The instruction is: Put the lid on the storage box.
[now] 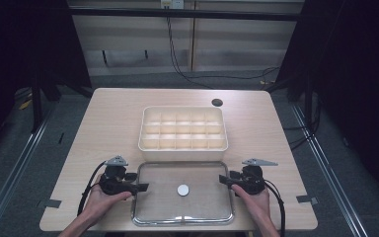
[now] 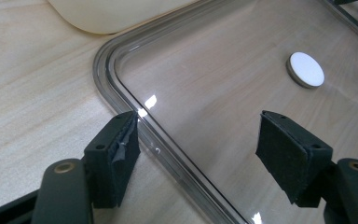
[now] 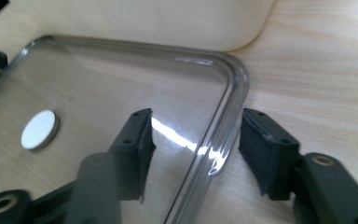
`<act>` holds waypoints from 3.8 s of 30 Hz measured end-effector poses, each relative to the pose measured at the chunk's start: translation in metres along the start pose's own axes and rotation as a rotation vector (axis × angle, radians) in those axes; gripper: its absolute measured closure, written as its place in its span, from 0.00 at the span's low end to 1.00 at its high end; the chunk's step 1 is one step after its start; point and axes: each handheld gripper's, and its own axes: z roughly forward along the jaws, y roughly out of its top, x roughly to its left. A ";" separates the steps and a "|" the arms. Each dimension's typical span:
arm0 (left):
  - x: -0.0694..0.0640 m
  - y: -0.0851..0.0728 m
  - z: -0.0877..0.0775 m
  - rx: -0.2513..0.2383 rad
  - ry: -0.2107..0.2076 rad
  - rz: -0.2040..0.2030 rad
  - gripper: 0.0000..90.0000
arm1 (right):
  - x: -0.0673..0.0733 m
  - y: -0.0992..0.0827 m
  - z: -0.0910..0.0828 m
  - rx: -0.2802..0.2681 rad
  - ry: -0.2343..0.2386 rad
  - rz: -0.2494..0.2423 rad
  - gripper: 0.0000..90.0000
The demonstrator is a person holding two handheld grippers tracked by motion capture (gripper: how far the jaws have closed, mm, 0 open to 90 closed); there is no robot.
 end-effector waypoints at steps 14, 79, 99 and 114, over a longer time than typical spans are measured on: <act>0.003 0.001 0.001 -0.017 -0.001 -0.012 0.34 | -0.010 -0.003 -0.001 -0.034 0.046 0.120 0.61; 0.012 0.004 -0.014 -0.097 -0.083 -0.088 0.57 | -0.012 0.013 -0.016 -0.102 0.306 0.201 0.78; 0.004 0.017 -0.047 -0.217 -0.084 -0.013 0.72 | -0.003 0.028 -0.024 -0.149 0.304 0.145 0.76; 0.007 0.034 -0.059 -0.269 -0.064 -0.010 0.79 | 0.006 0.051 -0.032 -0.166 0.269 0.094 0.77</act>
